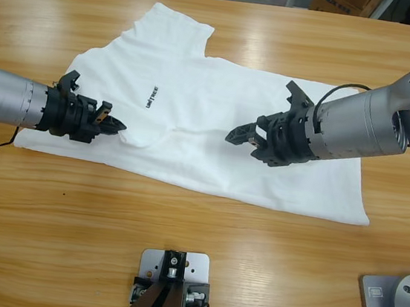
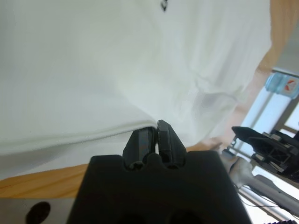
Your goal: Fold clothes
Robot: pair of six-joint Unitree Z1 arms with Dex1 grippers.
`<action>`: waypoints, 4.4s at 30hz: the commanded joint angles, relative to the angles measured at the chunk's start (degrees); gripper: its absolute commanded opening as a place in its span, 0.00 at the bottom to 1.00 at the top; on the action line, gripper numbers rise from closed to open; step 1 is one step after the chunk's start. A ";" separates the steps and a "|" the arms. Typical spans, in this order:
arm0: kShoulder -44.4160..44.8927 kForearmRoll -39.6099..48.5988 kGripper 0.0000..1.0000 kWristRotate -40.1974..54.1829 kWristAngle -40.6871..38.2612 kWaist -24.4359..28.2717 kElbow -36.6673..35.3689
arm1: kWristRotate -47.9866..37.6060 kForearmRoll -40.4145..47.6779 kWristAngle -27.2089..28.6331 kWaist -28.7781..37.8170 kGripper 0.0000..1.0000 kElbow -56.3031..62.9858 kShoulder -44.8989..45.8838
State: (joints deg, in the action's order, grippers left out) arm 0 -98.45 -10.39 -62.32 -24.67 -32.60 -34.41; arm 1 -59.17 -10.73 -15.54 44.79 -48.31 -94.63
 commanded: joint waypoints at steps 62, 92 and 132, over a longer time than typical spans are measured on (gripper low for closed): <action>-7.88 27.07 0.00 14.44 -1.15 0.08 -26.39 | -0.69 6.60 -0.81 0.73 0.65 5.09 -5.39; -1.20 30.62 0.00 -5.48 4.79 -7.32 -14.89 | -1.04 9.41 -0.72 1.61 0.65 7.80 -5.43; 11.43 32.36 0.98 -9.91 12.58 -13.33 -12.55 | -1.48 9.94 -0.55 2.23 0.66 8.52 -4.95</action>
State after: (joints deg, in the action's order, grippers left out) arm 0 -94.03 16.98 -77.83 -16.76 -46.28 -48.85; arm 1 -60.06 -2.05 -15.66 46.38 -41.15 -98.45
